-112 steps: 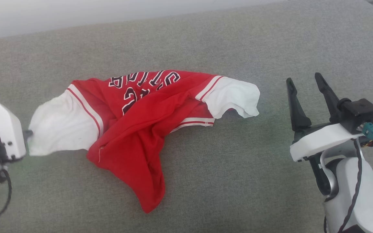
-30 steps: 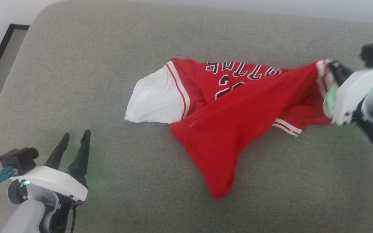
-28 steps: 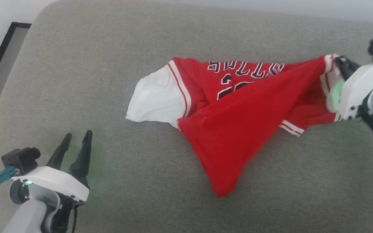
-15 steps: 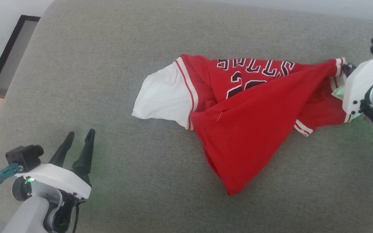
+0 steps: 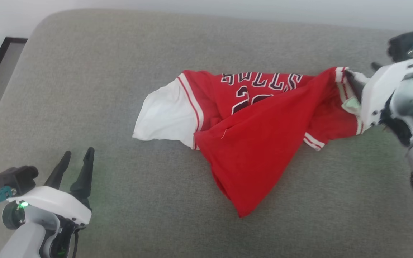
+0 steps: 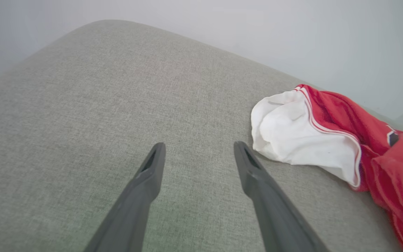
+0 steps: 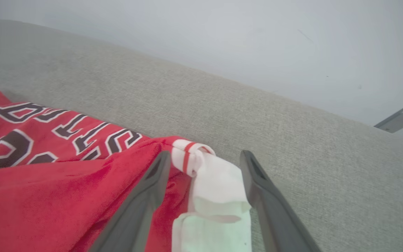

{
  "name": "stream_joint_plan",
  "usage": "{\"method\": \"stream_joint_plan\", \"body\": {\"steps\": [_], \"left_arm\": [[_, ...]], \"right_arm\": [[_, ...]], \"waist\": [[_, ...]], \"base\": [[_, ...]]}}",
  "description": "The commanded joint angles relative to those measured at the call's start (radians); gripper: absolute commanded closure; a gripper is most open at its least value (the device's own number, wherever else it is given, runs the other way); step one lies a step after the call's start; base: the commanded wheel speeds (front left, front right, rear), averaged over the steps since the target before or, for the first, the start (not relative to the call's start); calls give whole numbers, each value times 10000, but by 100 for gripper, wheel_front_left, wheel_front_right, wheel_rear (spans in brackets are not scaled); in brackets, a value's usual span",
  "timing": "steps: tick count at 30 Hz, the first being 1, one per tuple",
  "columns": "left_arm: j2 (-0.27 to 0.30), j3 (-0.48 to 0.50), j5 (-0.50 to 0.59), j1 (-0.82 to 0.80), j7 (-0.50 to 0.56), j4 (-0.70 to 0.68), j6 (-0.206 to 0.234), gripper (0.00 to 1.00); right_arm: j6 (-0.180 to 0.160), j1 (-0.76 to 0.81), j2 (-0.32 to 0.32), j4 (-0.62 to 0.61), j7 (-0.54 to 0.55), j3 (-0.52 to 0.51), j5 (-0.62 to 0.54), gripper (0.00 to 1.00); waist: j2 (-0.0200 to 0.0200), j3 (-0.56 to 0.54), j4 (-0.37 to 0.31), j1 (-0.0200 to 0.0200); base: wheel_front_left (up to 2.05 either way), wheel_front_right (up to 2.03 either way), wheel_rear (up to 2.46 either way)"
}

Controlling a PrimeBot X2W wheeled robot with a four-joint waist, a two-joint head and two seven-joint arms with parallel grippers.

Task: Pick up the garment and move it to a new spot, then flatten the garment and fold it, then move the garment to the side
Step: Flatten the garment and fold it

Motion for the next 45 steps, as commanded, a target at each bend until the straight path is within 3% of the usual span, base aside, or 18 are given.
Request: {"method": "stream_joint_plan", "body": {"steps": [1,9,19,25,36,37,38,45], "left_arm": [[15,45,39,114,-66,20,17,0],[77,332,464,501,-144,-126,119,0],[-225,896,1115,719,-154,-381,43,0],[-485,826,1366,359,-154,-313,-94,0],[-851,654,1612,-145,-156,-6,-284,0],[-876,650,1626,-175,-156,18,-285,0],[-888,666,1628,-182,-156,39,-302,0],[-767,905,1730,141,-156,42,-352,0]], "right_arm": [[-3,217,6,-143,14,120,116,0],[-3,1618,63,-2461,849,1368,1485,0],[-3,3105,145,-4383,2325,2317,2235,0],[-2,3363,319,-4246,2650,2584,1989,0],[-2,2910,692,-2589,2721,3550,1740,0],[-2,2835,652,-2505,2636,3729,1644,54],[-3,2777,621,-2421,2554,3868,1642,100],[-2,2441,277,-2721,2117,4259,2073,100]], "waist": [[-1,-118,-109,0],[-1,-653,-403,0],[-1,-1088,-306,0],[-1,-1022,88,0],[-1,-888,546,0],[-1,-899,553,0],[-1,-914,544,0],[-1,-1169,181,0]], "base": [[0,0,0],[0,0,0],[0,0,0],[0,0,0],[0,0,0],[0,0,0],[0,0,0],[0,0,0]]}}
